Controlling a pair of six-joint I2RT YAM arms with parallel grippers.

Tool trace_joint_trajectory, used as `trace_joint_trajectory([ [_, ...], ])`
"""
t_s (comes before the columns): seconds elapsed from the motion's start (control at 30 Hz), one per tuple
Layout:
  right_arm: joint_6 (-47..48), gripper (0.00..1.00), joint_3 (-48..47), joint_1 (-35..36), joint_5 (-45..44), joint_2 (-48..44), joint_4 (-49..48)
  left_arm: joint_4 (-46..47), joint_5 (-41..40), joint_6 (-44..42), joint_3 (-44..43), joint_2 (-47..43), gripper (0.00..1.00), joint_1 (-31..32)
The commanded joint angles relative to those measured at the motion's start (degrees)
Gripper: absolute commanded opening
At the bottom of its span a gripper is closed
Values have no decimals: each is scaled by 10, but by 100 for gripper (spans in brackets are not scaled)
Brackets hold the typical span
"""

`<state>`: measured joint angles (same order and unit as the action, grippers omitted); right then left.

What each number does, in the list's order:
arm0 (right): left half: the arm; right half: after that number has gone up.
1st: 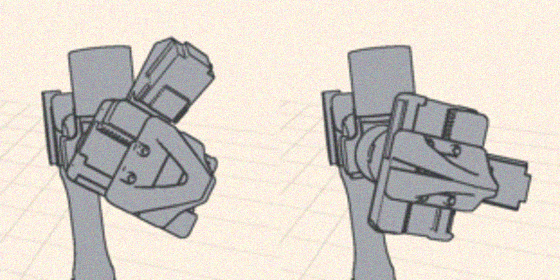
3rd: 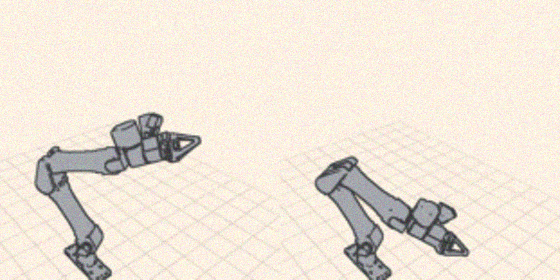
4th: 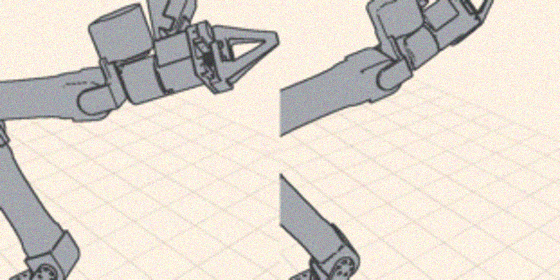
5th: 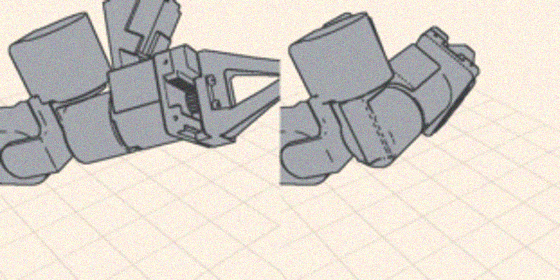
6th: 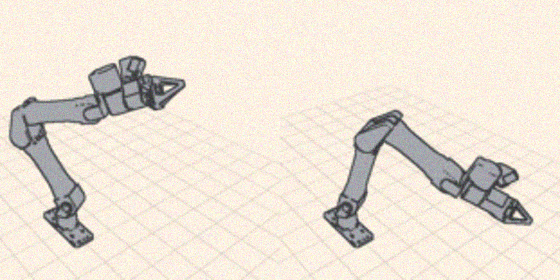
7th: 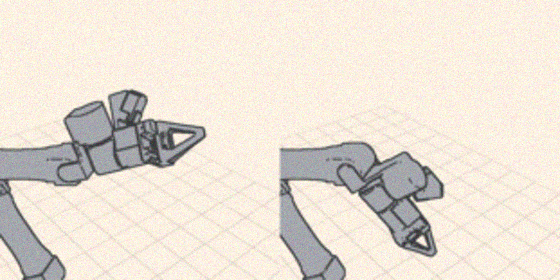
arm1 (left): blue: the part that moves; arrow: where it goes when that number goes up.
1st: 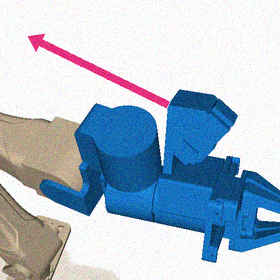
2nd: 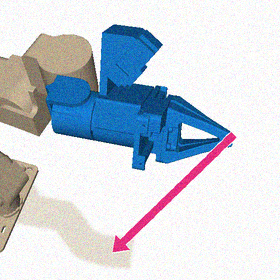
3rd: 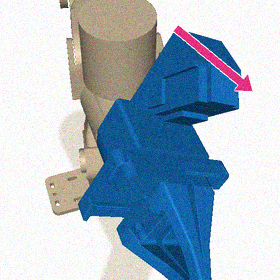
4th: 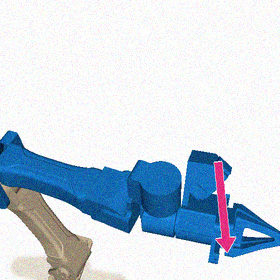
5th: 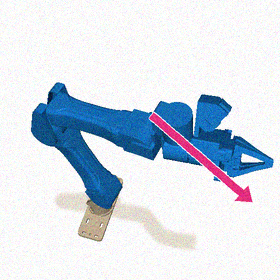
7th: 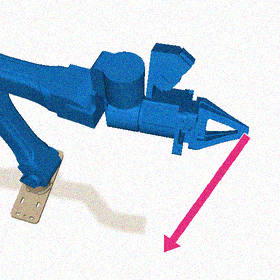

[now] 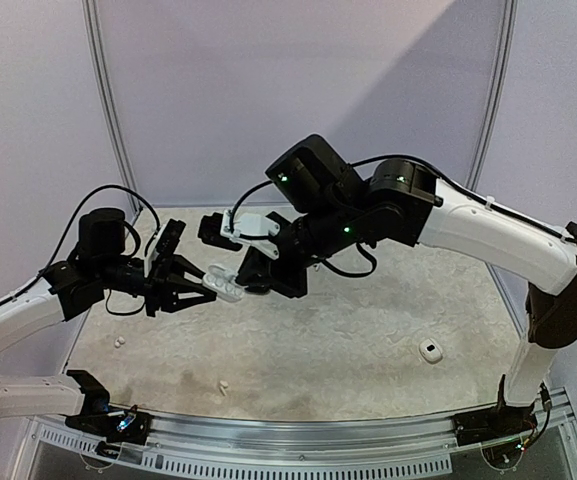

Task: Insert the wireless bluetooth earbuds into the charging case
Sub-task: Insert the right earbud into the right side groove of the charging case.

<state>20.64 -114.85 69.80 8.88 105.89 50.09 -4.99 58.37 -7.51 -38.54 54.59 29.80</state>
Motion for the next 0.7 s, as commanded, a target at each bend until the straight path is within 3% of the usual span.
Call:
trace_joint_trajectory([
  [0.0,23,0,-11,5,-10,17,24,-1,-4,-5,-14,-3,0,12],
  [0.67,31,0,-25,6,-30,43,42,21,-18,4,-19,-4,0,26],
])
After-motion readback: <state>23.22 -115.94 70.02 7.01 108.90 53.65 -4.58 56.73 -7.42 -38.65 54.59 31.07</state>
